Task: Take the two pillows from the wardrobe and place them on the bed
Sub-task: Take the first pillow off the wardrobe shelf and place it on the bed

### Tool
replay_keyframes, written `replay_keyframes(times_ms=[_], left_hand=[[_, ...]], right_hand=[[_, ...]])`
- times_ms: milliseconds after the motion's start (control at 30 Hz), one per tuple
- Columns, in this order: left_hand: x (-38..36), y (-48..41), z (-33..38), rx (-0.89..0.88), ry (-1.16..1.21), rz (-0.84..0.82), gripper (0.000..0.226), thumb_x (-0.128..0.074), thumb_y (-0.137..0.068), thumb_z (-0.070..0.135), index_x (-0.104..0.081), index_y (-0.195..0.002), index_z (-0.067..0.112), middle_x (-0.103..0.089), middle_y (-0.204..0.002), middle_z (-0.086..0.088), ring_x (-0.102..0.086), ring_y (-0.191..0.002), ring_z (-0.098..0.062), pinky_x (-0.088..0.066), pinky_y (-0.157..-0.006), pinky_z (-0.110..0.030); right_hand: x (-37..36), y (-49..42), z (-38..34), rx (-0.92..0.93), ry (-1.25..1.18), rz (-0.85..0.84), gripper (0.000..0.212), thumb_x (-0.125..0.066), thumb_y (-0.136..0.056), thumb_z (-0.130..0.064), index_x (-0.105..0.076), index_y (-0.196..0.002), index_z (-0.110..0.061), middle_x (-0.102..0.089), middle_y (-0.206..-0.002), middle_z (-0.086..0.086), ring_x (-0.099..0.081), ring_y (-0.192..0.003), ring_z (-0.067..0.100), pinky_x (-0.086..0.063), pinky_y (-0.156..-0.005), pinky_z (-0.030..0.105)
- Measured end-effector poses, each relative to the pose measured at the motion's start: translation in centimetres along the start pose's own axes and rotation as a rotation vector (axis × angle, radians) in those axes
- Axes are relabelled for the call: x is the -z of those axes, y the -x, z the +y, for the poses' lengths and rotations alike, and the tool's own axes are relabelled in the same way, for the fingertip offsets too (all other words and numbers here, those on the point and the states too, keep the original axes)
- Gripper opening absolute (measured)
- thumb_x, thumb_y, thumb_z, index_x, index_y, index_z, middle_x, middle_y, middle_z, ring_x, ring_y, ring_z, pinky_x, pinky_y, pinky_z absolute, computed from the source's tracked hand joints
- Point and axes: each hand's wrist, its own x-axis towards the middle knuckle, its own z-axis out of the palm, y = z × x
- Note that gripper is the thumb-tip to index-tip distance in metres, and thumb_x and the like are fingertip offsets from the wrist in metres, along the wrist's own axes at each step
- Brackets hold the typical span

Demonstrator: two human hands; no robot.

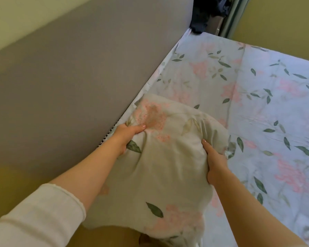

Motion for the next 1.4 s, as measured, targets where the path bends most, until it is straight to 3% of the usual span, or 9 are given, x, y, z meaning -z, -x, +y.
replay_keyframes(times_ms=[100,267,433,700,833,967,1133,1267,1400], left_hand=[[-0.5,-2.7,1.1,-0.057,0.02,-0.005,0.026,-0.071,-0.077,0.02,-0.059,-0.1,0.015,-0.065,-0.11,-0.009,-0.063,-0.084,-0.022,-0.051,-0.072,-0.031],[-2.7,-7.1,0.0,-0.134,-0.157,0.079,0.059,-0.056,-0.088,0.021,-0.028,-0.14,0.019,-0.042,-0.141,-0.005,-0.046,-0.12,-0.028,-0.046,-0.08,-0.032],[-4.1,-9.6,-4.1,-0.175,-0.474,0.003,0.064,-0.054,-0.087,0.019,-0.022,-0.142,0.025,-0.026,-0.15,-0.005,-0.035,-0.131,-0.027,-0.039,-0.102,-0.04],[-5.9,-13.9,-10.0,-0.143,-0.975,0.051,0.064,-0.047,-0.084,0.051,-0.018,-0.14,0.038,-0.007,-0.155,0.002,-0.008,-0.142,-0.026,-0.016,-0.113,-0.049],[-6.9,-16.3,-11.3,-0.093,-0.996,0.127,0.084,-0.048,-0.075,0.069,-0.003,-0.14,0.043,0.01,-0.156,0.0,0.004,-0.142,-0.03,-0.008,-0.11,-0.056],[-7.4,-18.1,-12.4,-0.075,-0.983,0.243,0.093,-0.056,-0.073,0.064,-0.001,-0.142,0.036,-0.017,-0.153,-0.007,-0.025,-0.134,-0.031,-0.024,-0.103,-0.05],[-6.4,-20.1,-11.6,-0.211,-0.903,0.359,0.033,-0.053,-0.088,0.028,-0.053,-0.117,0.013,-0.055,-0.12,-0.018,-0.052,-0.107,-0.036,-0.04,-0.085,-0.04],[-5.0,-19.6,-8.8,-0.319,-0.684,0.393,0.019,-0.054,-0.087,0.02,-0.066,-0.1,0.013,-0.063,-0.102,-0.015,-0.056,-0.089,-0.033,-0.037,-0.066,-0.03],[-3.6,-17.6,-4.4,-0.458,-0.528,0.434,0.015,-0.057,-0.085,0.017,-0.069,-0.093,0.011,-0.058,-0.084,-0.012,-0.054,-0.081,-0.029,-0.03,-0.06,-0.027]], right_hand=[[-1.7,-1.5,-1.6,0.07,0.004,0.004,0.08,-0.072,-0.072,-0.042,-0.037,-0.137,-0.01,-0.047,-0.138,0.009,-0.045,-0.123,0.031,-0.036,-0.106,0.046],[-3.2,-4.6,-1.7,0.217,0.204,-0.049,0.067,-0.062,-0.083,-0.033,-0.03,-0.14,-0.019,-0.045,-0.139,0.009,-0.047,-0.121,0.034,-0.045,-0.091,0.045],[-5.2,-7.4,1.5,0.278,0.309,-0.189,0.072,-0.059,-0.086,-0.022,-0.017,-0.145,-0.026,-0.03,-0.15,0.006,-0.036,-0.133,0.029,-0.035,-0.105,0.04],[-7.5,-12.6,6.1,0.235,0.745,-0.083,0.08,-0.057,-0.081,-0.052,-0.011,-0.145,-0.036,-0.006,-0.157,0.002,-0.017,-0.141,0.032,-0.022,-0.111,0.053],[-8.6,-15.5,6.5,0.266,0.655,-0.044,0.092,-0.063,-0.075,-0.053,-0.005,-0.144,-0.037,-0.014,-0.154,0.009,-0.023,-0.137,0.037,-0.026,-0.11,0.056],[-9.5,-16.8,7.6,0.325,0.646,0.014,0.094,-0.069,-0.072,-0.047,-0.008,-0.143,-0.034,-0.039,-0.144,0.007,-0.042,-0.126,0.036,-0.037,-0.102,0.054],[-9.8,-17.0,7.7,0.459,0.752,0.023,0.067,-0.06,-0.081,-0.035,-0.028,-0.139,-0.023,-0.055,-0.131,0.007,-0.053,-0.115,0.033,-0.042,-0.097,0.044],[-10.8,-16.2,5.6,0.587,0.849,0.094,0.031,-0.047,-0.089,-0.03,-0.05,-0.119,-0.023,-0.066,-0.111,0.01,-0.058,-0.101,0.036,-0.043,-0.085,0.044],[-12.0,-13.8,2.7,0.752,0.678,0.101,0.026,-0.045,-0.092,-0.023,-0.057,-0.115,-0.024,-0.068,-0.107,0.009,-0.06,-0.097,0.033,-0.046,-0.08,0.039]])
